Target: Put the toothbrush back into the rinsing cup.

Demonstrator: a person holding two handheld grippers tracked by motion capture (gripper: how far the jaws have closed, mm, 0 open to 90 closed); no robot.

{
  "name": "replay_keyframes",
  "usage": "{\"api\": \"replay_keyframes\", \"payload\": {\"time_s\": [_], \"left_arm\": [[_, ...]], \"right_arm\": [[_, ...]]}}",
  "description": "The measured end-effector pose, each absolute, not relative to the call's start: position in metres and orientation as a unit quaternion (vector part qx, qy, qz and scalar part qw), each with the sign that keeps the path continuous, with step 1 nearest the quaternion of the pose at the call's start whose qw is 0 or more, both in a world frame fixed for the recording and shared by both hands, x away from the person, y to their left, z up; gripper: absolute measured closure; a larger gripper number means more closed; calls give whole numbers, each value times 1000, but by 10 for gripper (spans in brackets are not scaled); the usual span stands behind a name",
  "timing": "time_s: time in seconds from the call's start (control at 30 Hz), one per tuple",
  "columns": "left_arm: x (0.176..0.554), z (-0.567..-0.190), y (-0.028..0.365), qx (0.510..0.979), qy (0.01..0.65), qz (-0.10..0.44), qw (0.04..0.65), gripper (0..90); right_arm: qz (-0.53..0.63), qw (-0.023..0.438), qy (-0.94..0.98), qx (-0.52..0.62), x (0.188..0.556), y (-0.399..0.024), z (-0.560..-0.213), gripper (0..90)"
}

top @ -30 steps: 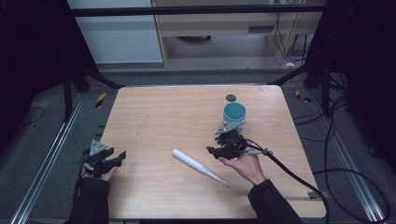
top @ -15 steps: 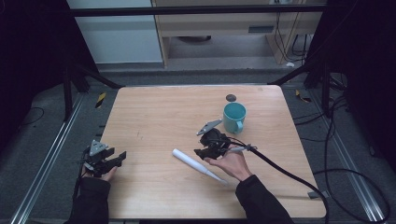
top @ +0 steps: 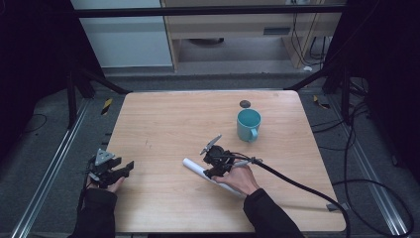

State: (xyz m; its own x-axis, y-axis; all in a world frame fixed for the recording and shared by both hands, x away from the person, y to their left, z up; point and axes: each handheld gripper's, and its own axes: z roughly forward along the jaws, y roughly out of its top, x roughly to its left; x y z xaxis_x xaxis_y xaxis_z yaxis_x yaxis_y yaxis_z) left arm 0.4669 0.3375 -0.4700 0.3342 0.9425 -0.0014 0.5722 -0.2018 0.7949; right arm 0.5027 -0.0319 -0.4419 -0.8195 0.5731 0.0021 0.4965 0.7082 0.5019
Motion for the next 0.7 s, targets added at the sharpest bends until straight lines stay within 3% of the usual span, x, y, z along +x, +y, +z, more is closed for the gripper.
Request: {"api": "replay_keyframes", "payload": {"time_s": [0.7], "left_arm": [[467,-470,337,732,519,253,362,437]], "right_arm": [[199,40,934,294,506,-23,-466,606]]}}
